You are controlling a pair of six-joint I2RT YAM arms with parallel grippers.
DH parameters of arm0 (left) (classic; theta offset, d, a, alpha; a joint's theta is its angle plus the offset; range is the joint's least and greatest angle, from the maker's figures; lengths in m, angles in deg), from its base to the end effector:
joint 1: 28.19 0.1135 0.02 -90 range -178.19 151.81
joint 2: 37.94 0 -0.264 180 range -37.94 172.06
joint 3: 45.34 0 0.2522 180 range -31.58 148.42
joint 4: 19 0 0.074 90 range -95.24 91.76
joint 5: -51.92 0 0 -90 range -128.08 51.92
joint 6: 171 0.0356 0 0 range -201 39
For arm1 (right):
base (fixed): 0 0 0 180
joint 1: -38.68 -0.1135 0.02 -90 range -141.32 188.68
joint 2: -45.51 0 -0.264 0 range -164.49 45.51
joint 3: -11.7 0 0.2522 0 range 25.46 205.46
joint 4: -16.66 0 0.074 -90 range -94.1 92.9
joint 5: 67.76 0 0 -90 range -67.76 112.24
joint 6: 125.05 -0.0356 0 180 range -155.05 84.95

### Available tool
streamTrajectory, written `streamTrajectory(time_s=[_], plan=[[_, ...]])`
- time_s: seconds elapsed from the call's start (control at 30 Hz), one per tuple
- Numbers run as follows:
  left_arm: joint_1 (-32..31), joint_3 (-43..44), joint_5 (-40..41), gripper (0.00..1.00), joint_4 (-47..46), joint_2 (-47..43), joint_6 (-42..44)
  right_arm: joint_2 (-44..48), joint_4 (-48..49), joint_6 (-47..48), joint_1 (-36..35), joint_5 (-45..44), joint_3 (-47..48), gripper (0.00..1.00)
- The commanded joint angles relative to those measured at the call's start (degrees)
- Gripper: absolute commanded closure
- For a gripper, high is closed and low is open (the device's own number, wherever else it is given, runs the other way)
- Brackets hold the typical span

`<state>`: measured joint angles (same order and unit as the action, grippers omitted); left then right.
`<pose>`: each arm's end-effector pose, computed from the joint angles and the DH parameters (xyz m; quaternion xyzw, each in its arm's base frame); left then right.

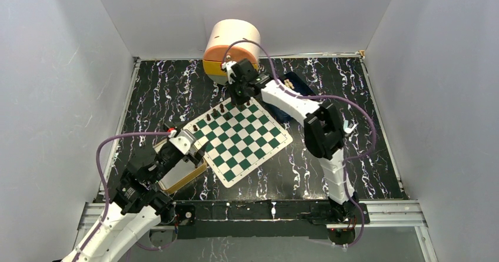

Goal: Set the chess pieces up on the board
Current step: Place the chess piece on the chessboard.

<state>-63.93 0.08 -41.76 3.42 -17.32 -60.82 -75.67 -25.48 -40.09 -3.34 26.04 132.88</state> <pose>0.0890 -0.0669 0.3168 0.3449 0.6003 -0.1197 0.7116 0.3625 0.3298 0.2659 -0.3025 0.8621 0.1896 0.3596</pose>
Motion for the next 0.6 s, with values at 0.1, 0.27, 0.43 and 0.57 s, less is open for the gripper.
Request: streamTrajectory(time_s=[0.1,0.27,0.43,0.57], plan=[[0.15,-0.59,6.61,0.09,0.58,-2.78,1.41,-8.6,-9.23,3.78,-1.91,-2.63,11.83,0.87],[0.16,-0.38,6.27,0.09,1.06,-2.93,1.52,-13.14,-11.81,4.38,-2.56,-5.73,16.72,0.87],[0.15,-0.37,6.22,0.09,1.05,-2.81,1.75,-14.9,-12.88,4.95,-2.59,-7.59,18.02,0.86],[0.15,-0.27,5.88,0.09,1.15,-2.6,1.78,-15.47,-12.58,4.95,-2.58,-7.7,18.0,0.85]])
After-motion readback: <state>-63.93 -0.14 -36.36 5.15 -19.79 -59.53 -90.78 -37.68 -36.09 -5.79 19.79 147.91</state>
